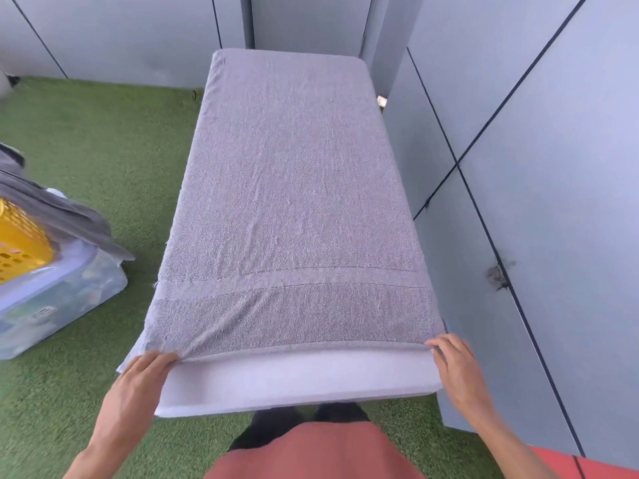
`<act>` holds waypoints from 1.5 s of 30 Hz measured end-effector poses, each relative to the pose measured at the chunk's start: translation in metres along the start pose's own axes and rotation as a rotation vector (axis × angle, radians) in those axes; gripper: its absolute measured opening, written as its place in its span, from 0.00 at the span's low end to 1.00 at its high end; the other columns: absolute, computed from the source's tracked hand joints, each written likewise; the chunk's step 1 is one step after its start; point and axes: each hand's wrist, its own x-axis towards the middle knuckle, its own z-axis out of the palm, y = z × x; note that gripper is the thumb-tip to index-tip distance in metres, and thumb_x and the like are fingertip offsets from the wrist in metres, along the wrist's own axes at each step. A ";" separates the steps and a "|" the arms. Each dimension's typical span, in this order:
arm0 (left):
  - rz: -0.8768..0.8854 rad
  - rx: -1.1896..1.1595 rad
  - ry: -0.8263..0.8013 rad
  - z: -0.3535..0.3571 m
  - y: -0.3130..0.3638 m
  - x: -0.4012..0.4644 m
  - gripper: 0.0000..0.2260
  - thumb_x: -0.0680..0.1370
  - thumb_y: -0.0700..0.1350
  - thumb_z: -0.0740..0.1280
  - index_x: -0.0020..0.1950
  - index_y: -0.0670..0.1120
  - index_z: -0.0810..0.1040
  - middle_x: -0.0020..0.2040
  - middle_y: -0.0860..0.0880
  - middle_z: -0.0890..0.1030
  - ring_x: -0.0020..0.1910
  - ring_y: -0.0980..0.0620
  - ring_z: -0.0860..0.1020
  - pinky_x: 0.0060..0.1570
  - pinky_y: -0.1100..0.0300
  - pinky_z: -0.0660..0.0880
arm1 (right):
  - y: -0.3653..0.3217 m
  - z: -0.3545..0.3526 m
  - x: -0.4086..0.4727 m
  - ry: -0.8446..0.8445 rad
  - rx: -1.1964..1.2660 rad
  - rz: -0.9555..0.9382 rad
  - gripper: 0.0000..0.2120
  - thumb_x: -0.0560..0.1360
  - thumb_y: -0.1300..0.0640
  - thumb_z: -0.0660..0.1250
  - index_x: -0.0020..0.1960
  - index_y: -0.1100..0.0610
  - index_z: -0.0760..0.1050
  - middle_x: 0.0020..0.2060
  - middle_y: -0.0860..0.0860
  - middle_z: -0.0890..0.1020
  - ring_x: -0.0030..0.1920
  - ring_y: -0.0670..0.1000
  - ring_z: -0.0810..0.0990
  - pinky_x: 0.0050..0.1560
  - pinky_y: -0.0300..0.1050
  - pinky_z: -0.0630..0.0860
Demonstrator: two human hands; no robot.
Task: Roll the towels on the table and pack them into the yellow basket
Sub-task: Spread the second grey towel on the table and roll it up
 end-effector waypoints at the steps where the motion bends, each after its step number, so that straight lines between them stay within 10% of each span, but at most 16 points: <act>1: -0.005 -0.010 -0.003 -0.001 -0.002 -0.003 0.15 0.71 0.33 0.73 0.51 0.50 0.80 0.47 0.57 0.77 0.45 0.48 0.77 0.35 0.53 0.76 | 0.000 0.001 -0.002 0.008 0.000 -0.016 0.09 0.76 0.67 0.66 0.52 0.57 0.79 0.47 0.44 0.74 0.52 0.49 0.74 0.53 0.38 0.66; 7: -0.032 -0.031 -0.010 0.005 -0.005 0.000 0.13 0.72 0.39 0.73 0.54 0.51 0.80 0.50 0.56 0.76 0.50 0.50 0.75 0.41 0.54 0.77 | -0.007 0.009 -0.002 0.027 0.002 0.091 0.13 0.75 0.67 0.65 0.59 0.59 0.77 0.55 0.50 0.75 0.59 0.53 0.71 0.61 0.49 0.69; 22: -0.163 -0.300 -0.260 -0.026 -0.013 0.052 0.15 0.71 0.41 0.76 0.41 0.60 0.75 0.41 0.56 0.79 0.41 0.55 0.79 0.42 0.58 0.75 | 0.010 -0.035 0.067 -0.447 0.067 0.236 0.09 0.70 0.61 0.74 0.36 0.50 0.78 0.26 0.44 0.79 0.32 0.46 0.76 0.36 0.41 0.68; 29: -0.017 0.056 -0.031 -0.009 0.003 0.019 0.12 0.68 0.36 0.76 0.46 0.48 0.78 0.41 0.52 0.73 0.40 0.49 0.74 0.26 0.55 0.73 | -0.006 -0.028 0.056 -0.180 0.000 0.217 0.15 0.66 0.65 0.76 0.33 0.48 0.74 0.33 0.48 0.73 0.36 0.49 0.74 0.37 0.42 0.65; 35: 0.067 0.107 0.057 0.010 0.001 0.003 0.14 0.73 0.37 0.70 0.57 0.41 0.74 0.57 0.42 0.73 0.53 0.39 0.73 0.48 0.43 0.76 | -0.009 -0.010 0.021 -0.126 -0.010 0.091 0.12 0.70 0.66 0.72 0.48 0.53 0.78 0.46 0.43 0.74 0.48 0.48 0.75 0.54 0.44 0.70; 40: -0.033 0.069 0.026 0.005 -0.002 0.013 0.22 0.66 0.31 0.75 0.57 0.45 0.74 0.56 0.46 0.75 0.53 0.42 0.73 0.34 0.45 0.79 | -0.001 -0.006 0.026 -0.106 -0.058 0.057 0.12 0.70 0.64 0.73 0.52 0.56 0.78 0.48 0.46 0.75 0.54 0.50 0.73 0.56 0.41 0.66; 45: 0.066 0.064 -0.006 -0.001 -0.012 0.021 0.16 0.68 0.31 0.73 0.51 0.45 0.76 0.49 0.49 0.77 0.46 0.46 0.73 0.41 0.49 0.76 | 0.002 -0.005 0.030 -0.060 -0.090 0.024 0.07 0.73 0.67 0.70 0.49 0.59 0.80 0.45 0.50 0.80 0.48 0.53 0.76 0.51 0.41 0.67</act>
